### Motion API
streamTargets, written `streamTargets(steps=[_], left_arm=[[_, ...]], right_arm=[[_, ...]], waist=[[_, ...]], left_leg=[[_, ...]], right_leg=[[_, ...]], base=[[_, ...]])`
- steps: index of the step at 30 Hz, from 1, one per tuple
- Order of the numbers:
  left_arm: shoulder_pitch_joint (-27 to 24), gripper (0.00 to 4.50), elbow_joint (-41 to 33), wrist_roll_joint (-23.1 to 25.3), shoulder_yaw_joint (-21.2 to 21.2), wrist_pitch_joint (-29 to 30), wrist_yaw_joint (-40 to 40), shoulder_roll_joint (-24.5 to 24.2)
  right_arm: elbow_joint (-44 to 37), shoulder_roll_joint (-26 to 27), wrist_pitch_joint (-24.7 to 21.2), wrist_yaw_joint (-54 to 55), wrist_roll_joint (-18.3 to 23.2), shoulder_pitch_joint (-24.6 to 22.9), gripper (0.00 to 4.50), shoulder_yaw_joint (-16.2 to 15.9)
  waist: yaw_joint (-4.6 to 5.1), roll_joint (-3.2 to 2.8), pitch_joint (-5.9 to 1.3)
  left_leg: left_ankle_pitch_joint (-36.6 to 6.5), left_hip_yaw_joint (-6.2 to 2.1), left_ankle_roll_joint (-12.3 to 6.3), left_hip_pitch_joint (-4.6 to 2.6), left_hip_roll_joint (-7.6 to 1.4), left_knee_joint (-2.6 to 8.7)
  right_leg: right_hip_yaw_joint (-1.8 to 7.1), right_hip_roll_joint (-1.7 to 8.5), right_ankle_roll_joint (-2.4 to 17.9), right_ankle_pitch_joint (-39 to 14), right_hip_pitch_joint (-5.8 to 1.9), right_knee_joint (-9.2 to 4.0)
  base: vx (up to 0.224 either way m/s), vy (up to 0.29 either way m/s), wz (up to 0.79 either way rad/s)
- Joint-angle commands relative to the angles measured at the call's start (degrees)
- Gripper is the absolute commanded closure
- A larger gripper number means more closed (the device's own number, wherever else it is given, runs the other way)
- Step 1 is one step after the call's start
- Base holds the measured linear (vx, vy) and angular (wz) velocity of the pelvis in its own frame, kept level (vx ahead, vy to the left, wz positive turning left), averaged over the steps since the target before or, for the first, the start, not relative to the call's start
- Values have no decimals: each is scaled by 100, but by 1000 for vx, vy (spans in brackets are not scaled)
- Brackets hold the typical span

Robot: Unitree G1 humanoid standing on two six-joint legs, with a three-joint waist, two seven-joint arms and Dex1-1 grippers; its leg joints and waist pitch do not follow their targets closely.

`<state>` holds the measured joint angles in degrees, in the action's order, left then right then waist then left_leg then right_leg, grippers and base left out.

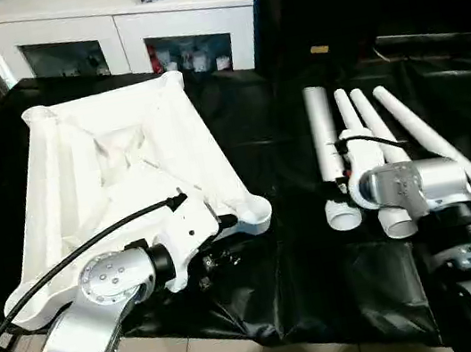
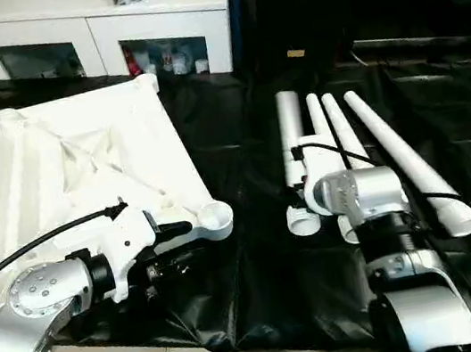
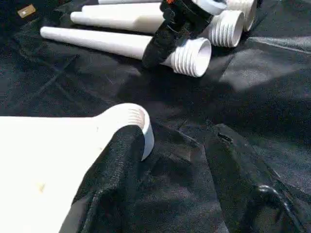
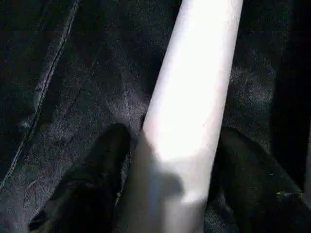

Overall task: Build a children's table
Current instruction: Pick table leg

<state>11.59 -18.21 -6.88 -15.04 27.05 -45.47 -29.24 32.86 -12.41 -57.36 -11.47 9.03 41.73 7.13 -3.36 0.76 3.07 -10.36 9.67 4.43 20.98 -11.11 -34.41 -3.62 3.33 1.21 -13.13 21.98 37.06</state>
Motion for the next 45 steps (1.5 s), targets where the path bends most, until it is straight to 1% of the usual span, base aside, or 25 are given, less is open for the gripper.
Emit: streamTargets(steps=[1, 6, 9, 12, 15, 17, 20, 21, 23, 25, 27, 28, 30, 32, 34, 35, 37, 38, 39, 40, 41, 42, 43, 44, 45], left_arm=[[44, 213, -119, 40, -71, -6, -6, -44], [115, 213, -25, 39, -13, -54, -12, -70], [141, 213, 96, 40, 40, -151, -37, -106], [162, 213, 126, 14, 171, -154, 45, -95], [157, 213, 101, -102, 328, -132, 121, -24], [130, 213, 63, -192, 445, -118, 246, 83], [156, 213, 134, -335, 610, -116, 375, 229], [185, 213, 153, -337, 631, -80, 438, 270], [250, 196, 177, -392, 673, 32, 527, 377], [412, 179, 283, -443, 705, 229, 664, 569], [610, 174, 436, -487, 783, 576, 926, 817], [634, 162, 461, -486, 789, 610, 958, 842], [796, 135, 612, -667, 876, 702, 1116, 1104], [1115, 116, 914, -939, 1113, 803, 1424, 1546], [1254, 95, 1045, -1095, 1280, 939, 1588, 1743], [1504, 95, 1246, -1348, 1538, 1115, 1747, 1974], [1593, 73, 1299, -1479, 1646, 1175, 1777, 2101], [1715, 62, 1371, -1710, 1812, 1302, 1808, 2244], [1910, 54, 1499, -2007, 2034, 1448, 1880, 2454], [1953, 47, 1528, -2069, 2082, 1481, 1897, 2498], [2227, 38, 1772, -2438, 2326, 1549, 2000, 2747], [2345, 27, 1885, -2592, 2417, 1563, 2027, 2853], [2345, 17, 1885, -2592, 2417, 1563, 2027, 2853], [2630, 11, 2159, -2926, 2585, 1687, 2071, 3111], [2677, 8, 2199, -2934, 2522, 1731, 1993, 3155]], right_arm=[[176, 53, -80, 69, 39, 53, 184, 99], [511, 188, 28, 140, 86, 191, 232, 182], [712, 274, 162, 221, 111, 279, 248, 248], [957, 364, 345, 284, 211, 397, 253, 450], [946, 401, 468, 263, 220, 417, 256, 455], [795, 395, 440, 192, 239, 366, 257, 419], [652, 429, 436, 134, 302, 331, 257, 448], [569, 436, 444, 117, 338, 299, 257, 484], [439, 433, 441, 75, 433, 249, 257, 563], [206, 440, 620, -143, 659, 112, 257, 718], [0, 426, 913, -407, 833, -65, 257, 835], [-18, 421, 977, -438, 840, -85, 257, 839], [-196, 366, 1220, -706, 991, -228, 257, 961], [-513, 299, 1474, -1292, 1346, -422, 257, 1175], [-783, 274, 1474, -1563, 1513, -578, 257, 1196], [-1234, 257, 1311, -1976, 1830, -774, 257, 1220], [-1413, 217, 1223, -2154, 1955, -874, 257, 1190], [-1659, 190, 1173, -2407, 2120, -1002, 258, 1148], [-2002, 119, 1052, -2787, 2381, -1185, 258, 1078], [-2105, 97, 1014, -2891, 2449, -1239, 259, 1050], [-2366, 20, 952, -3194, 2618, -1399, 259, 971], [-2464, -14, 922, -3300, 2683, -1467, 259, 939], [-2464, -14, 922, -3300, 2683, -1467, 259, 939], [-2694, -57, 805, -3483, 2859, -1616, 259, 874], [-2788, -74, 785, -3555, 2891, -1682, 259, 810]], waist=[[0, 53, -340], [1, 59, -341], [5, 67, -333], [4, 58, -339], [-7, 58, -345], [-14, 87, -345], [-30, 81, -348], [-35, 114, -347], [-60, 103, -349], [-76, 20, -343], [-127, 64, -356], [-153, 44, -352], [-179, 63, -360], [-214, 73, -362], [-226, 81, -367], [-228, 47, -373], [-225, 55, -371], [-219, 76, -370], [-227, 54, -363], [-227, 65, -360], [-238, 67, -368], [-195, 106, -356], [-246, 86, -362], [-242, 95, -355], [-264, 94, -363]], left_leg=[[-722, -12, 219, -46, -166, 391], [-717, -17, 255, -57, -174, 401], [-913, -25, 333, -73, -177, 416], [-1028, -27, 399, -80, -179, 420], [-939, -29, 396, -70, -182, 418], [-879, -25, 363, -64, -177, 419], [-843, -27, 348, -61, -179, 417], [-843, -26, 335, -55, -178, 421], [-776, -31, 324, -61, -185, 424], [-802, -28, 342, -70, -181, 421], [-837, -19, 328, -85, -188, 409], [-801, -26, 320, -68, -184, 416], [-750, -24, 292, -64, -178, 407], [-745, -9, 235, -64, -180, 388], [-626, -20, 167, -43, -175, 393], [-579, -32, 108, -33, -177, 383], [-585, -40, 23, -34, -173, 380], [-589, -36, 0, -25, -172, 381], [-631, -26, -44, -23, -160, 362], [-629, -36, -65, -17, -165, 368], [-619, -51, -105, -22, -181, 371], [-638, -33, -122, -1, -167, 371], [-627, -14, -138, -27, -142, 347], [-590, -25, -185, -9, -149, 349], [-584, -38, -193, -24, -162, 350]], right_leg=[[315, 400, 964, -588, -248, -461], [311, 405, 950, -536, -230, -443], [309, 410, 931, -688, -216, -462], [314, 422, 919, -738, -210, -465], [314, 417, 947, -523, -222, -442], [310, 410, 977, -415, -237, -432], [310, 418, 1001, -380, -236, -431], [308, 418, 995, -383, -244, -433], [309, 423, 962, -310, -250, -420], [315, 414, 965, -216, -237, -421], [321, 423, 972, -121, -250, -425], [317, 425, 986, -94, -254, -434], [319, 430, 1016, -58, -270, -430], [329, 435, 1023, -16, -282, -441], [314, 414, 1034, 146, -307, -431], [315, 424, 1053, 288, -323, -421], [306, 419, 1089, 310, -322, -442], [303, 431, 1132, 233, -337, -444], [309, 431, 1151, 172, -344, -480], [305, 428, 1160, 143, -352, -476], [296, 445, 1171, 80, -341, -479], [294, 420, 1179, 15, -349, -488], [297, 423, 1152, -57, -346, -523], [297, 432, 1202, -116, -348, -520], [293, 440, 1193, -145, -342, -523]], base=[[0, 0, 0], [0, 0, 0], [0, 0, 0], [0, 0, 0], [0, 0, 0], [0, 0, 0], [0, 0, 0], [0, 0, 0], [0, 0, 0], [0, 0, 0], [0, 0, 0], [0, 0, 0], [0, 0, 0], [0, 0, 0], [0, 0, 0], [0, 0, 0], [0, 0, 0], [0, 0, 0], [0, 0, 0], [0, 0, 0], [0, 0, 0], [0, 0, 0], [0, 0, 0], [0, 0, 0], [0, 0, 0]])
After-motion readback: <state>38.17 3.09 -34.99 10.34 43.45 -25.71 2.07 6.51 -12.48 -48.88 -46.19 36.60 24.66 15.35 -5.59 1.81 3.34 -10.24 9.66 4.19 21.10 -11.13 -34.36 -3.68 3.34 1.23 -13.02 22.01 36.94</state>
